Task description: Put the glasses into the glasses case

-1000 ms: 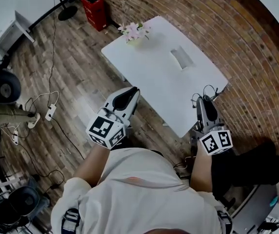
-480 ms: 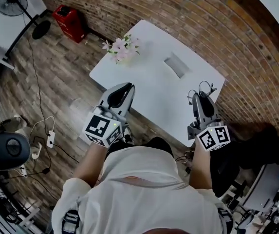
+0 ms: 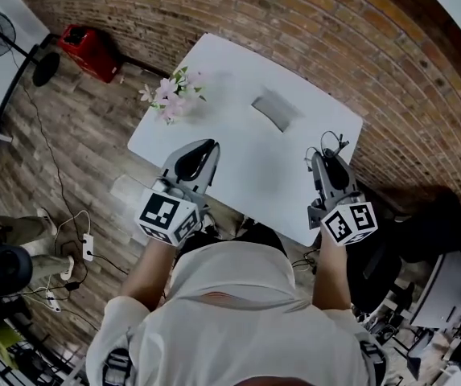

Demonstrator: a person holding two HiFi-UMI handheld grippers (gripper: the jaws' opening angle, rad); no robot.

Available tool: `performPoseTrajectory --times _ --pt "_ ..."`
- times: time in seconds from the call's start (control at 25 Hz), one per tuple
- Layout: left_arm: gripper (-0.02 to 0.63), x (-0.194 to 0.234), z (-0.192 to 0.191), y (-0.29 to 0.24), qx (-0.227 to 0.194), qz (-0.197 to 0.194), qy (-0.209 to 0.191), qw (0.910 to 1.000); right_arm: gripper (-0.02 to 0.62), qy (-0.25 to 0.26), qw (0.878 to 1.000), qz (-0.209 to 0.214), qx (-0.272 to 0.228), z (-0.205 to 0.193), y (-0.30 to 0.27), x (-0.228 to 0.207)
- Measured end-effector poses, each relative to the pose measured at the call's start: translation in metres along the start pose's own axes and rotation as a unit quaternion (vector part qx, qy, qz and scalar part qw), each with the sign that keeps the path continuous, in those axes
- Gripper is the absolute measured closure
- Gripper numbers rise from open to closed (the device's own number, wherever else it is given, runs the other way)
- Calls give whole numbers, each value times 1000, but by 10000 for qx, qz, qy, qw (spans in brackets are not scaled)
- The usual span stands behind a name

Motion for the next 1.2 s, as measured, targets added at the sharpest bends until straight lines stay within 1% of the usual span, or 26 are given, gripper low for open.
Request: performPoseTrajectory --times 0.2,0.32,0.44,0.56,0.64,0.72,0.84,0.96,1.08,1.2 --pt "568 -14 1 -47 116 139 -106 9998 442 -56 9999 74 71 7 -9 -54" --pt "568 -15 -6 -69 204 219 -106 9995 442 -95 9996 104 250 3 -13 -82" --pt "568 -8 -14 -78 302 321 17 9990 442 -118 9977 231 633 -8 -26 -96" --pt "568 3 -20 -87 369 266 96 9989 440 -53 9940 343 1038 -17 -46 -100" --pt "568 13 -21 -92 394 215 121 9989 439 80 9897 436 1363 -25 -68 -100" --pt "568 22 -23 -95 409 182 181 9988 437 242 9828 565 1741 -36 -93 -98" --pt "568 32 -30 -95 458 159 310 9983 436 507 9658 802 2413 -61 -131 -96" --pt "568 42 -40 -92 534 187 428 9975 434 763 9426 1024 3086 -94 -169 -96" --pt "568 49 -49 -86 607 216 511 9966 434 1005 9152 1223 3707 -127 -201 -99" --pt "568 55 -57 -82 674 241 588 9957 434 1209 8809 1396 4358 -158 -224 -104"
Point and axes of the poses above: the fingertips, and each gripper's own axes: y backward along the fingers, x to its left, z out of its top, the point moved 2 cm from there along y, backward along the fingers, and after that the axes turned 4 degrees about -y, right-handed, at the moved point
